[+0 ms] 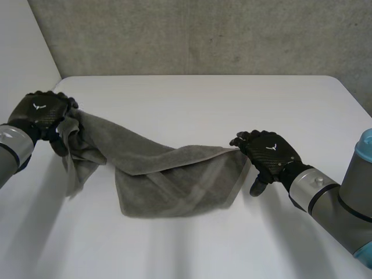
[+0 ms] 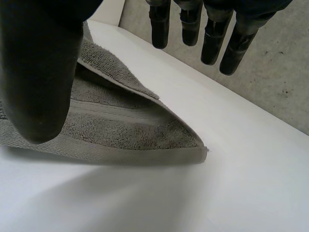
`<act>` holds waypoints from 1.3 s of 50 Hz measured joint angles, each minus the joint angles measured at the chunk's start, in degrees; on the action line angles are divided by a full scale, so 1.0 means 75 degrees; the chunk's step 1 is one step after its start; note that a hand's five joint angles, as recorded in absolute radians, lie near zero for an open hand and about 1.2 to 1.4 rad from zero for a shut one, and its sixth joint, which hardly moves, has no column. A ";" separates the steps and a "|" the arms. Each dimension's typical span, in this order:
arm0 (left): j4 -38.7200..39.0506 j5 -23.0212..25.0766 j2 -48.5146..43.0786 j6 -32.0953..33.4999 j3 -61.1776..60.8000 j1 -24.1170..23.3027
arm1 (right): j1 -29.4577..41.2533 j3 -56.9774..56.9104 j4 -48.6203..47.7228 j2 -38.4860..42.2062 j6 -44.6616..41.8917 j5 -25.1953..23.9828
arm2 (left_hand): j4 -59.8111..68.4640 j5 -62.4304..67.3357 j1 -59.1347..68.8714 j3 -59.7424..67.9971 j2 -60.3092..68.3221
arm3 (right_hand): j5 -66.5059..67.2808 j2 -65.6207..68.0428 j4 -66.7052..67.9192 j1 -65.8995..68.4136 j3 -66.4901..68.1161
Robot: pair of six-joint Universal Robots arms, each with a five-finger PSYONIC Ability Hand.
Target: Fold the towel.
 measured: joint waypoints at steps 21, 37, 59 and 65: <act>-0.0655 0.1046 0.1032 -0.1054 -0.0334 -0.0944 | 0.0067 -0.0457 0.0026 -0.0028 0.0158 -0.0049 | 0.0000 -0.0001 0.0000 0.0000 0.0000 | 0.0001 0.0000 0.0000 0.0000 0.0000; -0.0101 -0.1115 -0.1019 -0.2095 0.0083 -0.3046 | 0.0857 -0.2866 0.0183 0.1961 0.1061 0.0023 | 0.0000 -0.0001 -0.0001 0.0000 -0.0001 | 0.0023 0.0000 0.0000 0.0039 0.0000; 0.0825 -0.3059 -0.2932 -0.2048 0.1337 -0.4260 | 0.1151 -0.4952 0.0531 0.4157 0.1129 0.0045 | 0.0000 -0.0001 -0.0001 0.0000 -0.0001 | 0.7147 0.7166 0.0000 0.7120 0.0000; 0.0918 -0.3364 -0.3253 -0.2045 0.1574 -0.4364 | 0.1155 -0.5078 0.0485 0.4151 0.1235 -0.0011 | 0.0000 -0.0001 -0.0001 0.0000 -0.0001 | 0.8371 0.8047 0.0000 0.8169 0.0000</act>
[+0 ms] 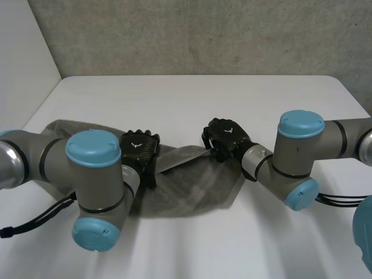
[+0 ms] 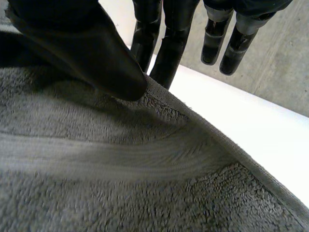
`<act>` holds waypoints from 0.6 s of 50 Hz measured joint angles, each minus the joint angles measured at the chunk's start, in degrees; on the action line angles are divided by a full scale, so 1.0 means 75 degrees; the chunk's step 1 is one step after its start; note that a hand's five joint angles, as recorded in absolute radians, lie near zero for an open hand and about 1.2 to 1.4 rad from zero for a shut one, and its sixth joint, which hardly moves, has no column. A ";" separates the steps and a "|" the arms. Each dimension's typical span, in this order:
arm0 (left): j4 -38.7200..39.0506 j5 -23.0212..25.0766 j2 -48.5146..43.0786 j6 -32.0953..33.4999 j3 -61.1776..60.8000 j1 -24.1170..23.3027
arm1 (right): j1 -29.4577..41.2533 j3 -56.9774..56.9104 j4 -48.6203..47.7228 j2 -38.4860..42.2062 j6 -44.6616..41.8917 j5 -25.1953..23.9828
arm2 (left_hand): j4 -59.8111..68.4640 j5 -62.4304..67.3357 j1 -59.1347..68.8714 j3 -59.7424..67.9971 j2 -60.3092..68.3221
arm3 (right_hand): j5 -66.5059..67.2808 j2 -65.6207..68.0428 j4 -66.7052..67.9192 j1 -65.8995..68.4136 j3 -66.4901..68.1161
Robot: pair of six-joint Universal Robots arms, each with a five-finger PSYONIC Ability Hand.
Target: Fold the towel.
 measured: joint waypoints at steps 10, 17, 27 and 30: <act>0.0365 -0.0268 0.0035 -0.0001 -0.0006 -0.0137 | -0.0055 0.0510 -0.0132 -0.0941 0.1025 -0.0249 | 0.0000 0.0000 0.0000 0.0000 0.0000 | 0.0000 0.0001 0.0000 0.0000 0.0000; 0.0894 -0.0497 0.0123 0.0054 -0.0013 -0.0103 | -0.0298 0.1530 -0.0258 -0.2223 0.1558 -0.0507 | 0.0000 0.0011 0.0001 0.0000 0.0001 | 0.0001 0.0002 0.0000 0.0000 0.0000; 0.1308 -0.0528 0.0333 0.0016 -0.0060 0.0335 | -0.0963 0.2861 -0.0194 -0.3964 0.1788 -0.0730 | 0.0000 0.0402 0.0023 0.0000 0.0111 | 0.0001 0.0007 0.0000 0.0001 0.0000; 0.1399 -0.0522 0.0503 0.0009 -0.0127 0.0451 | -0.1136 0.3130 -0.0190 -0.4333 0.1797 -0.0823 | 0.0000 0.0428 0.0023 0.0000 0.0143 | 0.0001 0.0007 0.0000 0.0001 0.0000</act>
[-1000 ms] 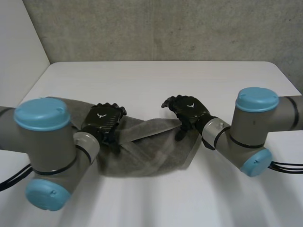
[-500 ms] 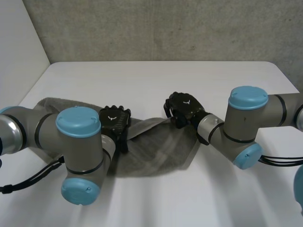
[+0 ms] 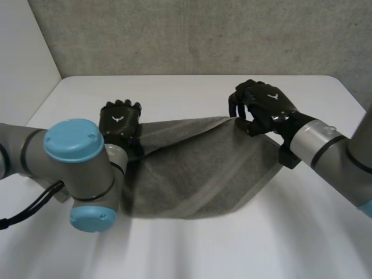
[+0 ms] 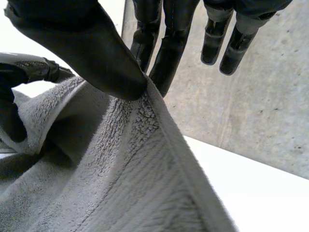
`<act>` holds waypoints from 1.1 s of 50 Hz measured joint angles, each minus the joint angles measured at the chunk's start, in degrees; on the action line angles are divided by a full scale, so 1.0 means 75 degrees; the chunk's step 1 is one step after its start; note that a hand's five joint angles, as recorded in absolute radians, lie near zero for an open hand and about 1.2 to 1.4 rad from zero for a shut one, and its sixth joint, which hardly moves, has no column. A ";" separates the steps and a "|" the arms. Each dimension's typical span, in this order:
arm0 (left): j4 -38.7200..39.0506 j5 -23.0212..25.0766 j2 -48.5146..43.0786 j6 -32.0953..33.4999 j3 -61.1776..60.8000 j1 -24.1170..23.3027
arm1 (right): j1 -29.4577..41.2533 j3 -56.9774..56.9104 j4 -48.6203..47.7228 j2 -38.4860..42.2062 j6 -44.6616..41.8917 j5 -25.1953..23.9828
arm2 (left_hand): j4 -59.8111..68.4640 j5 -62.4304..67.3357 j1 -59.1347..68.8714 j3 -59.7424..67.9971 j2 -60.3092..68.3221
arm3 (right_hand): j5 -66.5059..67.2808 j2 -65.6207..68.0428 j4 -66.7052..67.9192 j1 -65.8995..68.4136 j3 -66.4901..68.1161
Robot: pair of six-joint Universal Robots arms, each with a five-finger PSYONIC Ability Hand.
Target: Fold the towel.
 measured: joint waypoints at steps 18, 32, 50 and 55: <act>-0.0058 0.0541 0.1637 0.0086 -0.0700 0.0715 | -0.0189 0.0755 0.0011 -0.1037 0.0543 -0.0334 | 0.0000 0.1683 0.1930 -0.0001 0.1807 | 0.0000 0.0013 0.0000 0.0000 0.0000; -0.1520 0.2096 0.1425 0.0109 -0.1181 0.1073 | -0.0462 0.0809 0.0009 -0.1058 0.0617 -0.0596 | 0.0000 0.7788 0.7743 0.0000 0.7965 | 0.0001 0.0035 0.0000 0.0001 0.0000; -0.3418 0.4025 0.4301 -0.0194 -0.0877 0.1127 | -0.0875 0.0031 0.0463 -0.2227 0.0710 -0.0796 | 0.0000 0.7835 0.7758 0.0000 0.7981 | 0.0004 0.0115 0.0000 0.0001 0.0000; -0.3755 0.4408 0.5003 -0.0656 -0.0307 0.1113 | -0.0998 -0.0300 0.0754 -0.2404 0.0708 -0.0930 | 0.0000 0.7835 0.7758 0.0000 0.7981 | 0.0020 0.0115 0.0000 0.0001 0.0000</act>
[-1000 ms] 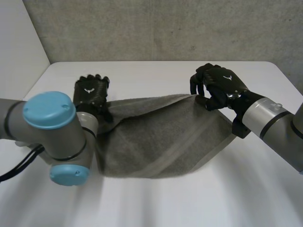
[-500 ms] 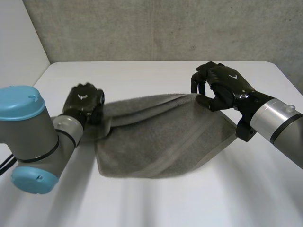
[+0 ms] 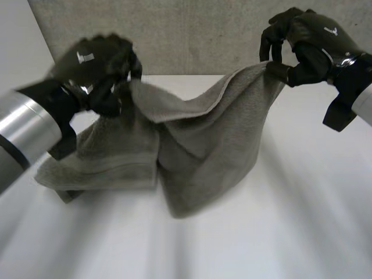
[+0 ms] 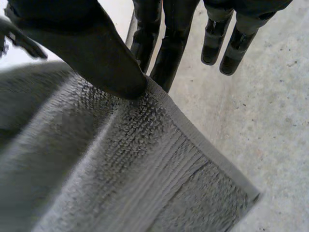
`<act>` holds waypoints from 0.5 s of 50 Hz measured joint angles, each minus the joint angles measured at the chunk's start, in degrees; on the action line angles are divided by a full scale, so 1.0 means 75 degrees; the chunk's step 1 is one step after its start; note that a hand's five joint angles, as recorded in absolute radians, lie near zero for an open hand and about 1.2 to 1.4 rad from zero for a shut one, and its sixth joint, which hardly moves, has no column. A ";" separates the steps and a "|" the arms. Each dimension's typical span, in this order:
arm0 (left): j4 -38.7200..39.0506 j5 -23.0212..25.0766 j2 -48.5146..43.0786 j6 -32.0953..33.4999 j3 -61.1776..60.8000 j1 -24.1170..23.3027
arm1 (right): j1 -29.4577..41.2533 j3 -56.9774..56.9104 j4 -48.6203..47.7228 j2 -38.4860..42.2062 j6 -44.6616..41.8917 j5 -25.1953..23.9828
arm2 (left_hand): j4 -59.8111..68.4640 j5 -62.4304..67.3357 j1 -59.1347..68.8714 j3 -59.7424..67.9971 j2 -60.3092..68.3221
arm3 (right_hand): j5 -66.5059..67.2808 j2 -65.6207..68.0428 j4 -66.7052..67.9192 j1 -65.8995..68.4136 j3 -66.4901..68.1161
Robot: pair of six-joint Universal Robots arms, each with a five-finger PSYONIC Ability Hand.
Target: Fold the towel.
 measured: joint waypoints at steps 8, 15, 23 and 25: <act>-0.0038 0.0214 -0.0811 -0.0252 0.0409 0.0133 | 0.0180 -0.0145 0.0071 0.0474 -0.0143 -0.0064 | 0.0000 0.0000 0.0000 0.0000 0.0000 | 0.0000 0.0000 0.0000 0.0001 0.0000; -0.0027 0.0224 -0.2923 -0.0152 0.0854 0.0445 | 0.0775 -0.0737 0.0096 0.1973 -0.0906 0.0125 | 0.0000 0.0000 0.0001 0.0000 0.0001 | -0.0001 0.0000 0.0000 0.0001 0.0000; -0.0026 0.0264 -0.4388 -0.0036 0.2195 0.0468 | 0.1489 -0.2166 0.0194 0.3148 -0.2058 0.1090 | 0.0000 0.0000 0.0002 0.0000 0.0001 | 0.0001 0.0000 0.0000 0.0001 0.0000; -0.0017 0.0359 -0.4414 -0.0051 0.2562 0.0405 | 0.1600 -0.2568 0.0181 0.3115 -0.2195 0.1340 | 0.0000 0.0000 0.0002 0.0000 0.0001 | 0.0000 0.0000 0.0000 0.0001 0.0000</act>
